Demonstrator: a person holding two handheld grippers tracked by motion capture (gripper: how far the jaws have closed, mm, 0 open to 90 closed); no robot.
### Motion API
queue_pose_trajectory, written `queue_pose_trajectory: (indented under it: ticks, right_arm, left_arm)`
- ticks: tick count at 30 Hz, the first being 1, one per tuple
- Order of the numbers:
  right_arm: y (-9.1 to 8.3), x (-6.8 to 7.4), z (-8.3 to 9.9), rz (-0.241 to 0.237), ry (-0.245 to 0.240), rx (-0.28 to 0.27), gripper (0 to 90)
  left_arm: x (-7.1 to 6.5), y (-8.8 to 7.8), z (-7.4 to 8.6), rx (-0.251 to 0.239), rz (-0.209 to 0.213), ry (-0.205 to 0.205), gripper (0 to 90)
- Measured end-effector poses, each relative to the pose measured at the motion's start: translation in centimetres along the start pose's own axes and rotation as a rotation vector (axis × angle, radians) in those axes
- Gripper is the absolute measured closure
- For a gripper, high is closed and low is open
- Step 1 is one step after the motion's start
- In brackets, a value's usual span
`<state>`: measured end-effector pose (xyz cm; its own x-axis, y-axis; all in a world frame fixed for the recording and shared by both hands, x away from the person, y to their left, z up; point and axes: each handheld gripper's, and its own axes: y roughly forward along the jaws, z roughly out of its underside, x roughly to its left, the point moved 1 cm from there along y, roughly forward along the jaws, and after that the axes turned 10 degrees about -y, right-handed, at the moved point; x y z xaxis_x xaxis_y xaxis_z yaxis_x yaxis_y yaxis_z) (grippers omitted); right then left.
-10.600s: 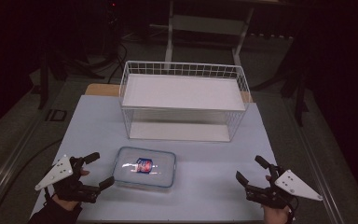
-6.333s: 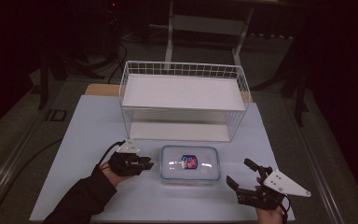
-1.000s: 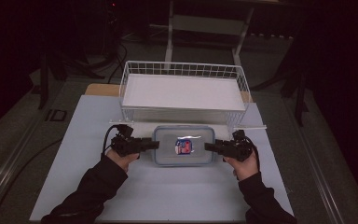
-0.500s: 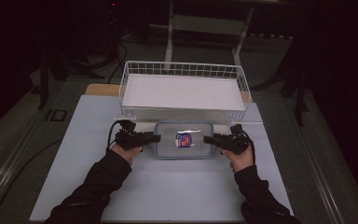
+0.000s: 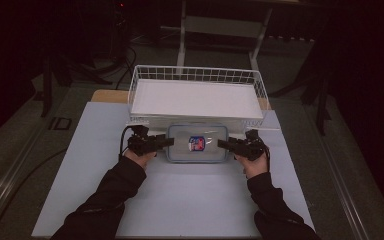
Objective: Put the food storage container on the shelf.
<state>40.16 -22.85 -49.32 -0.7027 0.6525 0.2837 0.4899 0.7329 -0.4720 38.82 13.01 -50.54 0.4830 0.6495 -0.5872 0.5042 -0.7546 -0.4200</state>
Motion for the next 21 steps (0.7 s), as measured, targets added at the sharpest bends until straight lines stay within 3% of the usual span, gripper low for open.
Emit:
queue_pose_trajectory:
  ticks: [6, 11, 15, 17, 18, 21]
  right_arm:
    - [0.4, -0.3, 0.0, 0.006, 0.007, -0.008, 45.5]
    - [0.6, -0.3, 0.0, 0.022, 0.018, -0.009, 42.9]
    - [1.0, 0.0, -0.2, 0.046, 0.007, 0.008, 38.4]
    - [1.3, 0.0, -0.2, 0.055, 0.017, 0.019, 34.3]
    - [1.6, -0.2, -0.1, 0.063, 0.013, 0.016, 31.8]
    - [1.9, -0.4, 0.0, 0.087, 0.048, -0.001, 31.2]
  left_arm:
    - [0.4, 0.3, 0.0, -0.021, 0.015, -0.045, 51.9]
    - [0.7, 0.6, 0.0, -0.042, 0.028, -0.047, 51.4]
    - [0.8, 0.9, 0.0, -0.078, 0.012, -0.027, 49.7]
    - [0.7, 1.1, 0.1, -0.107, -0.02, 0.003, 49.8]
    - [0.7, 1.1, 0.1, -0.117, -0.053, 0.012, 55.6]
    - [1.0, 1.5, 0.0, -0.119, -0.062, 0.011, 55.4]
